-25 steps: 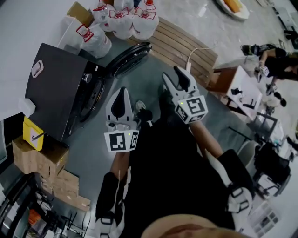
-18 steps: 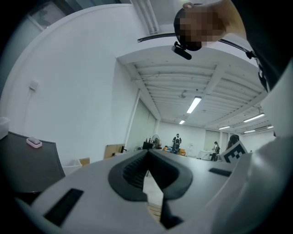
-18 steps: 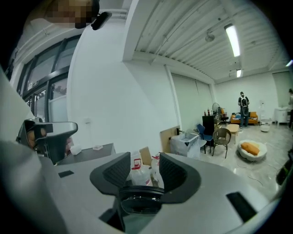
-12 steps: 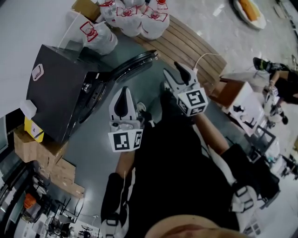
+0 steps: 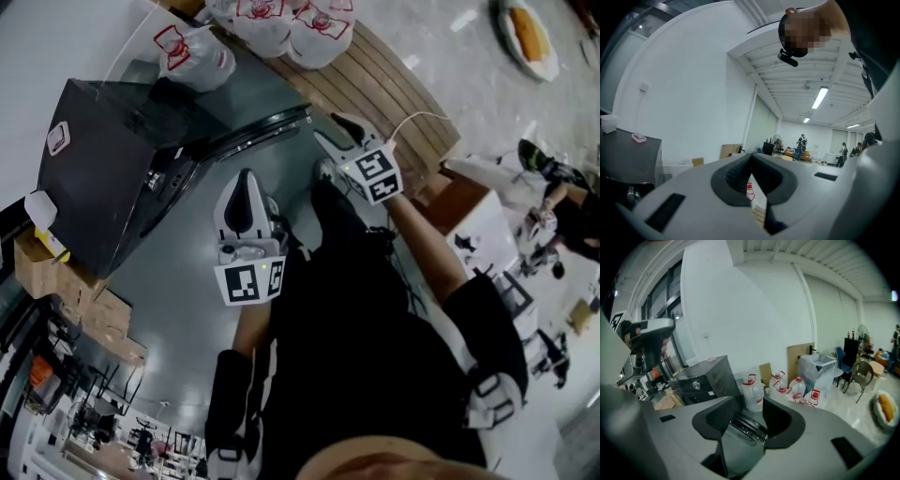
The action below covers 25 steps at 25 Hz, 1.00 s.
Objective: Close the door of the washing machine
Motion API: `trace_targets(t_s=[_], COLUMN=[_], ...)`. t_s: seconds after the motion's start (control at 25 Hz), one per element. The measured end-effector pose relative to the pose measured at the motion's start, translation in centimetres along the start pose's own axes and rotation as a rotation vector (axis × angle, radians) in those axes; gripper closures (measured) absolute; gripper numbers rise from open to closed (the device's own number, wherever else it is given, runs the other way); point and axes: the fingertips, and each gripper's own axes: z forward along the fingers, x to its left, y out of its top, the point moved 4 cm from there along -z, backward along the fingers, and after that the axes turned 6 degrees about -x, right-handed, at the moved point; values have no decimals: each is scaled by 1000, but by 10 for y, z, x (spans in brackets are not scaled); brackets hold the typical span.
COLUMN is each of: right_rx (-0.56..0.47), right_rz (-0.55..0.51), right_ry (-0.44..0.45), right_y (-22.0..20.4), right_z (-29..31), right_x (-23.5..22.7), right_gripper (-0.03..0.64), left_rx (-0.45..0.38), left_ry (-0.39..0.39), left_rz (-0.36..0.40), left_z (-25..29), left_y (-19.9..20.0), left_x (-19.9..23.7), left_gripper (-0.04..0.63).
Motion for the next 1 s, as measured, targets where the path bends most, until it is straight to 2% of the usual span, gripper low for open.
trace_targets(t_s=[0.24,0.52,1.0], right_rx=[189,308,491], right_rz=[-117,-270,-505], right_ry=[147,246,349], right_y=[-51,-104,-193], right_z=[56,113,191], right_x=[-29,-53,-74], right_gripper=[440,440,440], left_rx=[16,59,106], left_ry=[64,94,120], left_rz=[12,25,-23], left_z=[28,43,47], left_y=[-26,-58,-108], left_x=[-4,-5,-1], left_gripper=[589,589,589])
